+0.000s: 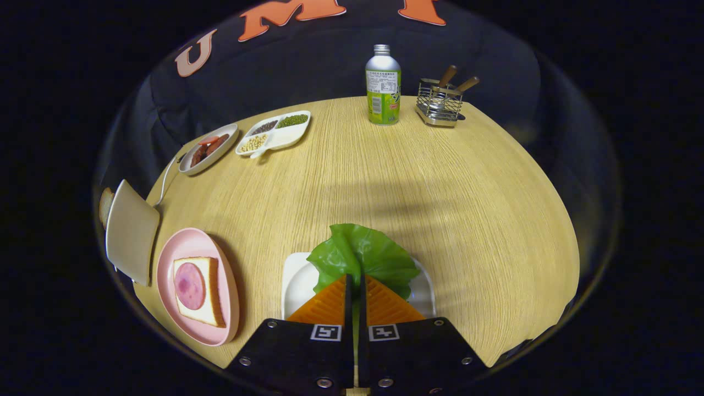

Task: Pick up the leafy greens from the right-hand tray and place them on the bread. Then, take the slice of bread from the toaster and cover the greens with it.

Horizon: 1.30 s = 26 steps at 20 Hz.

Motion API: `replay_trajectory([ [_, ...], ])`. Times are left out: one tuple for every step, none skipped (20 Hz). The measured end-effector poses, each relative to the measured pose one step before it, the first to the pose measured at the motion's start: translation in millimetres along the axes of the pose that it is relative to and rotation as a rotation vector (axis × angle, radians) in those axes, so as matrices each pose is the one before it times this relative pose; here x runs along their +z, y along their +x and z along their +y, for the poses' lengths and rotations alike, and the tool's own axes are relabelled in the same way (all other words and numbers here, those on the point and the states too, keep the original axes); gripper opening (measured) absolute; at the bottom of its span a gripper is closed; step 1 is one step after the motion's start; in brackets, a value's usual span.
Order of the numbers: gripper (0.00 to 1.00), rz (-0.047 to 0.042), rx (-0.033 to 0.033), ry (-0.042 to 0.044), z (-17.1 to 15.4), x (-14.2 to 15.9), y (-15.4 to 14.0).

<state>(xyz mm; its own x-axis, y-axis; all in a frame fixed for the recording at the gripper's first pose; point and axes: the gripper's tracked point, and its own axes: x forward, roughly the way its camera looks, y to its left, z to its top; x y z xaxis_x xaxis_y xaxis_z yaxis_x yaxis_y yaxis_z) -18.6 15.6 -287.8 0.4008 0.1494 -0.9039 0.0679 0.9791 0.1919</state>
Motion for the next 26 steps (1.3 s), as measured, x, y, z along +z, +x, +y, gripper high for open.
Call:
replay_trajectory([
  [0.03,-0.02439,0.01938,0.00929,3.25,6.34,-5.13],
  [0.03,-0.02749,0.02475,0.01054,6.25,5.77,-5.39],
  [0.03,-0.02262,0.01463,0.00788,3.37,6.45,-6.06],
  [0.02,-0.01427,0.01282,-0.00353,3.56,2.79,-5.21],
  [0.02,-0.01772,0.01241,-0.00389,3.9,4.05,-4.4],
  [0.02,-0.01654,0.00552,-0.01254,3.92,3.46,-2.58],
  [0.02,0.00551,-0.0033,-0.01766,-0.76,-2.01,-1.98],
  [0.02,-0.00669,-0.00019,-0.00575,2.08,0.99,-2.47],
  [0.02,-0.00332,0.0085,-0.00214,4.31,1.22,-0.99],
  [0.02,-0.00553,0.01812,-0.00175,7.26,0.64,-3.53],
  [0.02,-0.00624,0.01575,-0.00278,6.92,2.24,-2.58],
  [0.02,-0.00609,0.01107,-0.00976,7.12,0.78,0.13],
  [0.02,-0.00579,0.01113,-0.01437,6.66,1.94,-1.45],
  [0.02,-0.00795,0.01494,-0.01381,8.79,1.77,-2.36],
  [0.02,-0.00477,0.01631,-0.01178,8.99,2.24,-1.73],
  [0.02,-0.00565,0.01534,-0.01329,9.44,1.93,-0.87],
  [0.02,-0.00654,0.01334,-0.01337,8.46,2.69,-0.5],
  [0.02,-0.00575,0.01495,-0.01514,9.17,2.25,-1.04],
  [0.02,-0.0067,0.01514,-0.01164,9.24,3.44,-0.92],
  [0.02,-0.00485,0.01819,-0.01186,9.77,2.37,0.53],
  [0.02,-0.00497,0.01778,-0.01017,10.0,2.59,-0.63],
  [0.02,-0.00231,0.01977,-0.01534,9.88,1.35,0.16],
  [0.02,-0.00107,0.01538,-0.01422,9.74,1.25,0.52],
  [0.02,0.0026,0.01833,-0.01759,9.88,-0.6,1.84],
  [0.02,0.00457,0.01432,-0.01153,7.95,-0.69,2.37],
  [0.02,0.00556,0.01606,-0.01048,8.36,-1.09,4.19],
])
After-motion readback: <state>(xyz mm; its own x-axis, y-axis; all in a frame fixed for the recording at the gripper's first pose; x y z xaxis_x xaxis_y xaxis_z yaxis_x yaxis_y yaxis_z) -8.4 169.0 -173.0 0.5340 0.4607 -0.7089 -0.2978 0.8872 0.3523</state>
